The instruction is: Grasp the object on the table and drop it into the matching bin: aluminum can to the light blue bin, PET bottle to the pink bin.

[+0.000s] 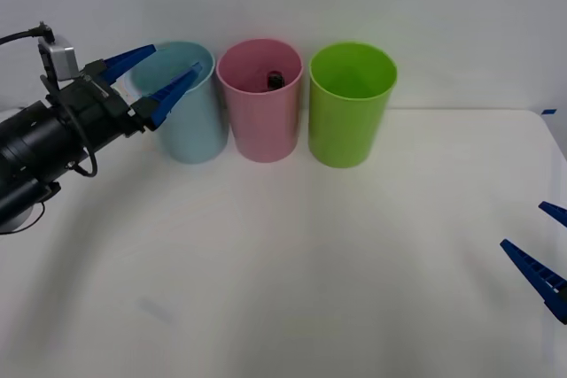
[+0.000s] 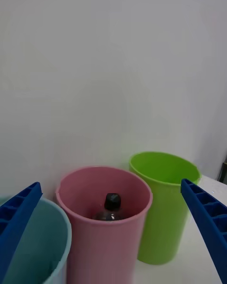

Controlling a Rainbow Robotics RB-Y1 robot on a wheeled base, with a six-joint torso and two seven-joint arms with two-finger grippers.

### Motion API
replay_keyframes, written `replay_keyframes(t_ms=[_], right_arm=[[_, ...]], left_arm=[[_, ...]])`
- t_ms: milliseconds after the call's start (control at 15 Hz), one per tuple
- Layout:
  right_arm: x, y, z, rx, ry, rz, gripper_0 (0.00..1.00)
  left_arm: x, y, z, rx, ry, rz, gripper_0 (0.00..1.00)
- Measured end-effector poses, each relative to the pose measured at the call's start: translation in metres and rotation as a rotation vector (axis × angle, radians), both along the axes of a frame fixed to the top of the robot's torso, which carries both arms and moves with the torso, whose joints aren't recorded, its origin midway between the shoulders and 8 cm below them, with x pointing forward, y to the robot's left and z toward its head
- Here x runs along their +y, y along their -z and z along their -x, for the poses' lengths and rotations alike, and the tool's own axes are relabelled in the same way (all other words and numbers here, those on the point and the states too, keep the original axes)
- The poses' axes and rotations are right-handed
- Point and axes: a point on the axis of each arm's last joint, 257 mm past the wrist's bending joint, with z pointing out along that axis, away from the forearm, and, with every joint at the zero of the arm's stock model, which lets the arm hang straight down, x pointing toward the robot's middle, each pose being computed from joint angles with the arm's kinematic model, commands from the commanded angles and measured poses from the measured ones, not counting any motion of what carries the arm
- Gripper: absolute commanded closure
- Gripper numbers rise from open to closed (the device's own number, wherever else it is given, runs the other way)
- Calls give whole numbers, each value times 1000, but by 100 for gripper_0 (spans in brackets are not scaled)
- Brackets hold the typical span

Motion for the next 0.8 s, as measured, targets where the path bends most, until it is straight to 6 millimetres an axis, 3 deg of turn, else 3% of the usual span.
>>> replay_keyframes(t_ms=[800], right_arm=[[0, 0, 0, 0, 0, 0, 0]], left_arm=[[73, 132, 93, 139, -40, -202, 0]])
